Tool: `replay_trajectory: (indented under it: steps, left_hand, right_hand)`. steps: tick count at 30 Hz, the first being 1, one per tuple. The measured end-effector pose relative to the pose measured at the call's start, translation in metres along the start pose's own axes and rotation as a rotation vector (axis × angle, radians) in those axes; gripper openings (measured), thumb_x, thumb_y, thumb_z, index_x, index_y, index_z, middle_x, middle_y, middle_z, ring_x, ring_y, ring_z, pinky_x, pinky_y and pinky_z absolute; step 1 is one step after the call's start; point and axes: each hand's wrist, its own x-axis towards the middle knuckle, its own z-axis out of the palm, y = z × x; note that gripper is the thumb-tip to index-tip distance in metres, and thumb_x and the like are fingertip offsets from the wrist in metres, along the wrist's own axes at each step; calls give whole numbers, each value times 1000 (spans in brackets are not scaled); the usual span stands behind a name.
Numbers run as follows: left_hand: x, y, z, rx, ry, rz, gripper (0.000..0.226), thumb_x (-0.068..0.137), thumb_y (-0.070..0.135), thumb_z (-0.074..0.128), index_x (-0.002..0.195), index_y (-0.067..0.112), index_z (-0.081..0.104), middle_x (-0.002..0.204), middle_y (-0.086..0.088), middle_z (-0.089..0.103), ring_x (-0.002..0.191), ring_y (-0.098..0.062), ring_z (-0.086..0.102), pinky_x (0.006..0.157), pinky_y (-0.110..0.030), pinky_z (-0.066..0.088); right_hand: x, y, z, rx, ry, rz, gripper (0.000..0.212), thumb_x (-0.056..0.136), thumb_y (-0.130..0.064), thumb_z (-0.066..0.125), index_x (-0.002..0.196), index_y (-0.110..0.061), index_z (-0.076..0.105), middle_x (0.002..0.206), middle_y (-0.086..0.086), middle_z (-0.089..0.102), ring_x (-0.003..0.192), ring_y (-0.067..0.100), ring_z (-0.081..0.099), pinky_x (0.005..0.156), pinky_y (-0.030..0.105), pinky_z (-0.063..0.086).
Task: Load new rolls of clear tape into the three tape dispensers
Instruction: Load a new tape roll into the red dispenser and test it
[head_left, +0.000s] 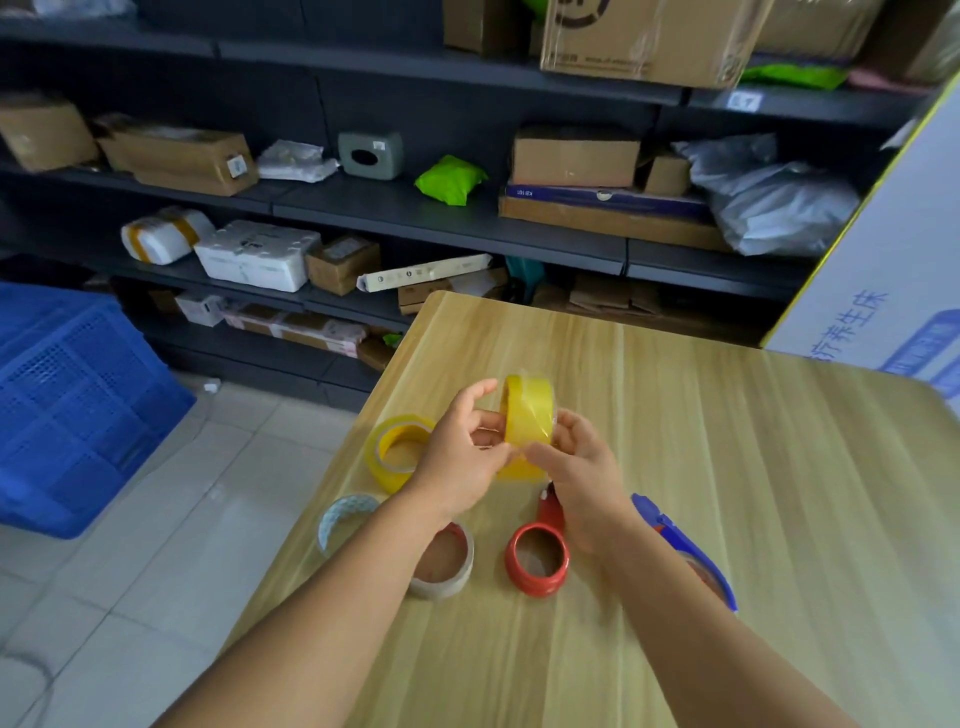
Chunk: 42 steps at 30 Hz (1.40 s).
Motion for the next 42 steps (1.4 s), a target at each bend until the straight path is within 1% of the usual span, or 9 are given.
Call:
replay_trajectory:
  steps: [4,9,11,15,25,29,33,37,42]
  left_hand:
    - [-3,4,-1,-12,-113,-35,63,81,5,59,135,32,42,113,4,62,101,-11,63,85,-31,54]
    - [3,19,3,80,-22,-43,54,76,48,66,126,34,52,118,2,56,106,-17,61,91,-40,52]
    - [7,21,5,194,67,-16,35,80,37,70,112,26,63,108,2,60,99,-19,62,89,-40,52]
    - [9,19,7,268,143,-28,5,81,20,69,85,17,69,80,5,62,79,-15,60,75,-28,49]
    - [9,17,11,282,252,7,12,89,20,55,92,12,63,85,-4,71,81,-20,66,75,-35,53]
    - [5,17,18,111,298,-85,8,91,16,51,92,12,58,69,1,67,70,-16,70,70,-36,56]
    - [3,21,15,-7,129,-208,3,91,13,53,93,13,55,79,-3,63,74,-16,63,74,-37,54]
    - [-9,11,1,-87,-228,-160,38,84,3,66,113,18,47,113,-1,53,97,-14,59,90,-35,47]
    - [-25,-9,8,40,-241,-32,73,75,-5,71,126,29,31,127,4,40,109,-6,57,84,-29,55]
  right_hand:
    - [-5,-2,-6,-77,21,12,35,81,2,66,108,-19,60,97,4,72,79,15,67,66,27,52]
    - [-16,5,-9,-187,-1,-57,40,77,10,66,96,-24,58,94,2,69,83,12,66,70,21,53]
    - [-20,8,-10,-253,-15,-69,43,76,9,67,94,-28,57,90,-5,68,80,7,64,68,17,52]
    - [-25,12,-14,-303,-38,-38,42,78,6,67,106,-23,57,101,1,66,97,21,63,87,37,53]
    - [-38,7,-22,-288,-168,-13,23,96,-16,50,103,-33,63,87,5,63,77,15,57,75,35,48]
    - [-38,5,-25,-332,-149,31,23,99,-21,45,114,-28,61,100,4,68,90,18,64,83,34,51]
    - [-38,5,-29,-242,-48,93,18,97,-19,47,110,-19,59,99,12,66,85,24,64,75,35,55]
    - [-40,1,-38,-147,-66,161,18,91,-20,59,106,-10,60,96,19,68,74,19,66,63,28,56]
    - [-45,3,-46,-149,-157,235,42,78,-14,76,113,-10,53,100,19,68,77,22,68,69,34,57]
